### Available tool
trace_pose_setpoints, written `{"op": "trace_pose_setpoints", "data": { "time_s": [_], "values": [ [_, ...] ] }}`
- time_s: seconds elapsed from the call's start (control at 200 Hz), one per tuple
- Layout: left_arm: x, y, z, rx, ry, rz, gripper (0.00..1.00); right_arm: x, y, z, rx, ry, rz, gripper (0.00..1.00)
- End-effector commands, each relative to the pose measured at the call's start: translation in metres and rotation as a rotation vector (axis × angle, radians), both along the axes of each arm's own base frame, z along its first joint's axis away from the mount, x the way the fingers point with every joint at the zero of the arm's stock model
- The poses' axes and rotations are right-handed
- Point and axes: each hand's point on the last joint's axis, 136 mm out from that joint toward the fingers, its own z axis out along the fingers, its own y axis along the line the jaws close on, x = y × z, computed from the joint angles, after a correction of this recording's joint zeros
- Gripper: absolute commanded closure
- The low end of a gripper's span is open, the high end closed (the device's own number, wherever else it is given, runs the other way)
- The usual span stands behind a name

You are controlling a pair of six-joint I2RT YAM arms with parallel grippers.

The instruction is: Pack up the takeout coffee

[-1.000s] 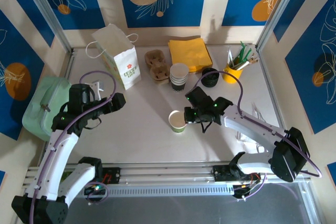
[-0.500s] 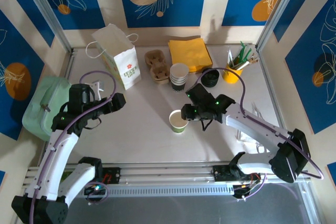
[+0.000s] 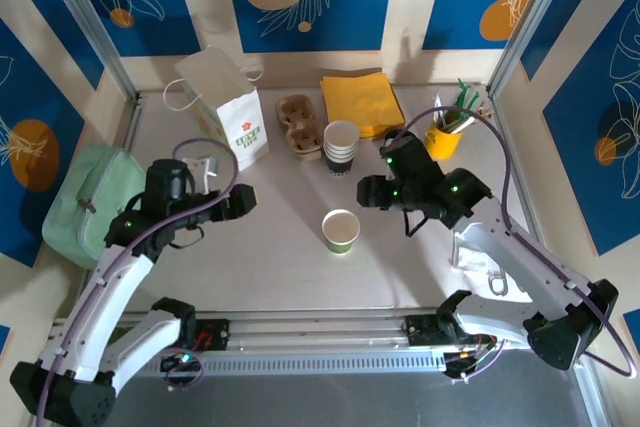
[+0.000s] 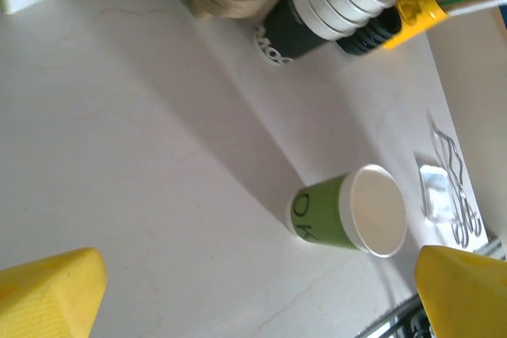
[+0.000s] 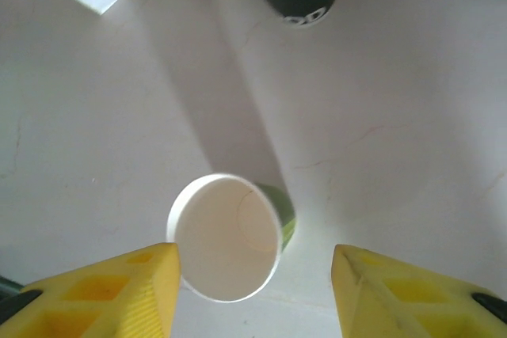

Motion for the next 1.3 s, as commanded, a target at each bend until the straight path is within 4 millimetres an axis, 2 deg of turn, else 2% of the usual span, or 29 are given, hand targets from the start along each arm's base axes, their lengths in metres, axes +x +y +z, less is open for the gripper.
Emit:
{"op": "trace_pose_setpoints", "data": {
  "time_s": [0.0,0.14,0.285,0.38,0.51,0.755,1.111,1.291],
  "values": [
    [0.003,-0.02,0.017,0.006,-0.062,-0.042,0.0,0.013,-0.028,0.018,-0.009,-0.04,-0.057,0.46],
    [0.0,-0.049,0.011,0.032,-0.061,-0.122,0.0,0.035,-0.065,0.027,-0.012,-0.08,-0.167,0.45],
    [-0.002,-0.073,0.004,0.029,-0.057,-0.178,0.01,0.054,-0.102,0.027,-0.023,-0.101,-0.273,0.44],
    [-0.002,-0.082,-0.001,0.036,-0.05,-0.198,0.01,0.063,-0.127,0.024,-0.022,-0.108,-0.353,0.42],
    [-0.002,-0.09,-0.009,0.038,-0.037,-0.213,0.02,0.078,-0.146,0.015,0.021,-0.115,-0.403,0.42],
    [-0.002,-0.092,-0.017,0.043,-0.024,-0.21,0.02,0.102,-0.174,-0.01,0.039,-0.061,-0.48,0.42],
    [-0.003,-0.089,-0.024,0.061,-0.014,-0.203,0.02,0.132,-0.219,0.003,0.034,-0.102,-0.584,0.42],
    [-0.004,-0.086,-0.025,0.068,-0.018,-0.195,0.02,0.137,-0.222,0.005,0.044,-0.092,-0.589,0.43]
  ]
}}
